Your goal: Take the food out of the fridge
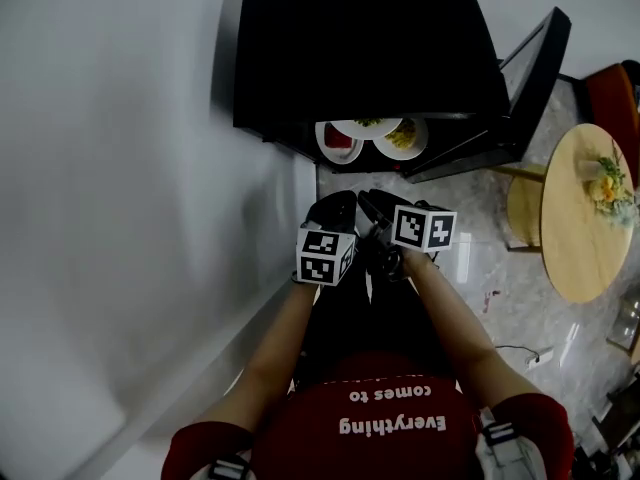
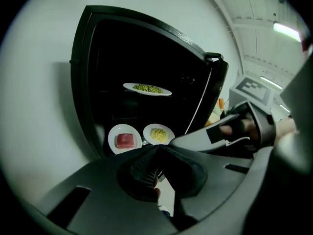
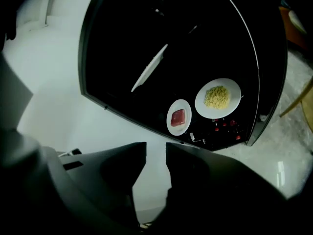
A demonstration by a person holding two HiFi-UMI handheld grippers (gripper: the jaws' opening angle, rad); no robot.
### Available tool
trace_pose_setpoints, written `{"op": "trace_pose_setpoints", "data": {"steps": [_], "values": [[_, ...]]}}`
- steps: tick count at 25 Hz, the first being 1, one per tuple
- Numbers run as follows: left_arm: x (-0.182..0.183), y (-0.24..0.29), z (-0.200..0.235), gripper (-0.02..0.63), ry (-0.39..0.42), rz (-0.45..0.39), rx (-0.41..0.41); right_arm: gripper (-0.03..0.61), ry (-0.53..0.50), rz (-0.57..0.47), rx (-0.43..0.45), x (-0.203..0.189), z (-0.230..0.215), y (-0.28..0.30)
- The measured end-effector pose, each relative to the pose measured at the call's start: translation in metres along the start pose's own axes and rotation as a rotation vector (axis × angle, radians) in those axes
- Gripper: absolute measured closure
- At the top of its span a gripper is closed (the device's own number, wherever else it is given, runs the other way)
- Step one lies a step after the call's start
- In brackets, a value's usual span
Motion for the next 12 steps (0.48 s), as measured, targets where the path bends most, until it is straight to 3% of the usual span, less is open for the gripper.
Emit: {"op": "trace_pose_setpoints", "data": {"steps": [8, 12], "values": [[-0.038, 0.023, 0.037, 0.607, -0.057, 0.051, 0.0, 0.451, 0.17, -0.049, -0.065, -0.011, -0.042, 0.058], [-0.058, 0.028, 0.052, 0.607, -0.091, 0.033, 0.016, 0.449, 0.26, -0.035, -0.055, -0.026, -0.063, 0.088]]}}
Point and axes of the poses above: the fingertips, and each gripper's own axes: y forward along the fingers, z to its left, x out of its top, the point moved 10 cm from there along -y, backward along the fingers, and after that the axes turned 15 degrees about -z, right-handed, at the moved point
